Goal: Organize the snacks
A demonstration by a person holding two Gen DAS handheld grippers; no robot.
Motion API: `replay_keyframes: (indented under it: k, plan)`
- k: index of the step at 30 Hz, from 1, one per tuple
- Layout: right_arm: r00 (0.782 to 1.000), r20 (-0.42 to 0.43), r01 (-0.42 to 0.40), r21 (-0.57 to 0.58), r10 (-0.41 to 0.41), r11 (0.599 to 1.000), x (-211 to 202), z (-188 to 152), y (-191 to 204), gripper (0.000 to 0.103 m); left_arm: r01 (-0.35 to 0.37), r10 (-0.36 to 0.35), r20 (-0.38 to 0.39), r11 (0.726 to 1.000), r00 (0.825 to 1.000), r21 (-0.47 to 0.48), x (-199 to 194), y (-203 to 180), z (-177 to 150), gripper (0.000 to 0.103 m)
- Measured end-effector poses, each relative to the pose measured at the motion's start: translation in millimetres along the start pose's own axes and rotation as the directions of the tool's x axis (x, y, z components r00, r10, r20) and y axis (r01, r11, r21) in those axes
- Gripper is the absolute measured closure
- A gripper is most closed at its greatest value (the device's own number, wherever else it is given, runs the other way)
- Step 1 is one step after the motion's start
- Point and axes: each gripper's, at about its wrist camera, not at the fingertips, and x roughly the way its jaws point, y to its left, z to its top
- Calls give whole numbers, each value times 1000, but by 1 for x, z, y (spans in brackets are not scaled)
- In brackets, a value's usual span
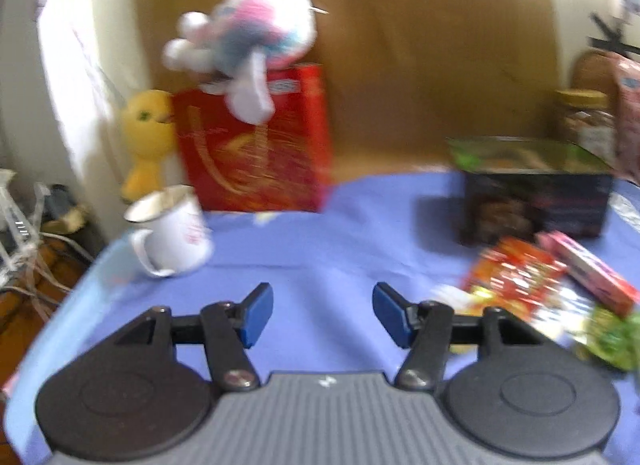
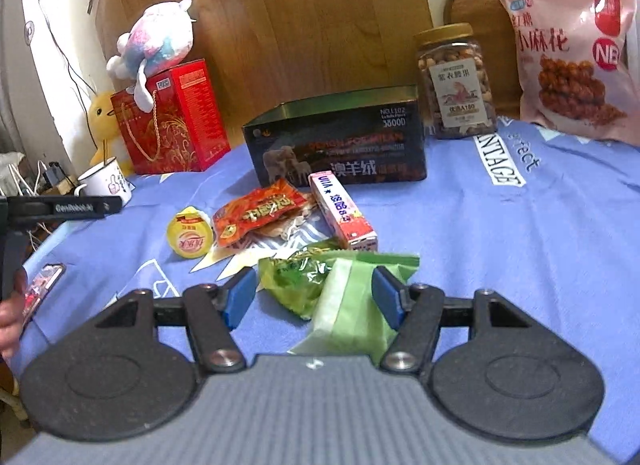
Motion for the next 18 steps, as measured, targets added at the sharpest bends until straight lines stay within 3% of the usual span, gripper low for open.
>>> replay_keyframes:
  k: [9, 18]
  plan:
    - [1000, 11, 6, 20, -6, 1000, 4, -2, -2, 32, -175, 176, 3, 981, 984, -78, 9, 58, 10, 46]
    - [1000, 17, 5, 20, -6, 1000, 5, -2, -2, 30, -249, 249, -12, 964, 968, -95, 7, 78, 5, 46]
